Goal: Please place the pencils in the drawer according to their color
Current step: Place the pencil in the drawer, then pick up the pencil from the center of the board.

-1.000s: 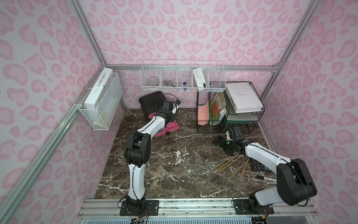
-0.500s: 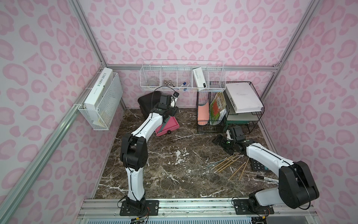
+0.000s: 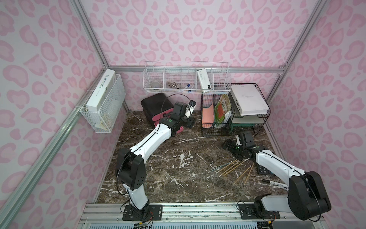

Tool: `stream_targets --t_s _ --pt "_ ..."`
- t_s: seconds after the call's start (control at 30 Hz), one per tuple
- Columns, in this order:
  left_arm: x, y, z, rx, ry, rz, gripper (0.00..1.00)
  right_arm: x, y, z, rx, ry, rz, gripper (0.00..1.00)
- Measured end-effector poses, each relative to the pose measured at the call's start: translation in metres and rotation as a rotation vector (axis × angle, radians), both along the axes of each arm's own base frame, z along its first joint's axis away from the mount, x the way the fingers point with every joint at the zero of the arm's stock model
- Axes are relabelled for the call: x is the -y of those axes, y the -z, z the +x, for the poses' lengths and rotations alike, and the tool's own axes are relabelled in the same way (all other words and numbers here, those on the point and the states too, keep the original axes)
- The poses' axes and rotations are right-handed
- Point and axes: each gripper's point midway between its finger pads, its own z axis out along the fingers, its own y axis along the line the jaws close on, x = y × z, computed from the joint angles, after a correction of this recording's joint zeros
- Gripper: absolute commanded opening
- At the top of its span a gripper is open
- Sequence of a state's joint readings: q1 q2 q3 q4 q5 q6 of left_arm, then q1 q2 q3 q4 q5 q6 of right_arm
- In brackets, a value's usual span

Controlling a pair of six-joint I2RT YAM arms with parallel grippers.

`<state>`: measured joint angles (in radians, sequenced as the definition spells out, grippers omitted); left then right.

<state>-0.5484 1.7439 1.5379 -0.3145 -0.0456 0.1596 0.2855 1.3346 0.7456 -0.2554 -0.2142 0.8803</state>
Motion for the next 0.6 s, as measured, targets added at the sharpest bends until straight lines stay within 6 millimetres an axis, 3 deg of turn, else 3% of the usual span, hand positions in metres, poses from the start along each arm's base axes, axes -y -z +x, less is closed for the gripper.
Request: stream_targets --t_s 0.13,0.3,0.47,0.6 --pt "0.025 0.026 -0.056 -0.107 0.088 0.015 0.79 0.029 -0.002 0.000 0.022 0.068 -0.003 0.99" --pt "0.044 0.045 -0.108 -0.234 0.143 0.029 0.80 0.060 -0.002 -0.004 0.036 0.141 0.005 1.00" --pt "0.067 0.078 -0.161 -0.375 0.238 0.077 0.80 0.068 -0.001 -0.006 0.032 0.156 0.018 1.00" --pt "0.088 0.109 -0.189 -0.463 0.293 0.131 0.80 0.068 0.004 -0.004 0.022 0.145 0.018 1.00"
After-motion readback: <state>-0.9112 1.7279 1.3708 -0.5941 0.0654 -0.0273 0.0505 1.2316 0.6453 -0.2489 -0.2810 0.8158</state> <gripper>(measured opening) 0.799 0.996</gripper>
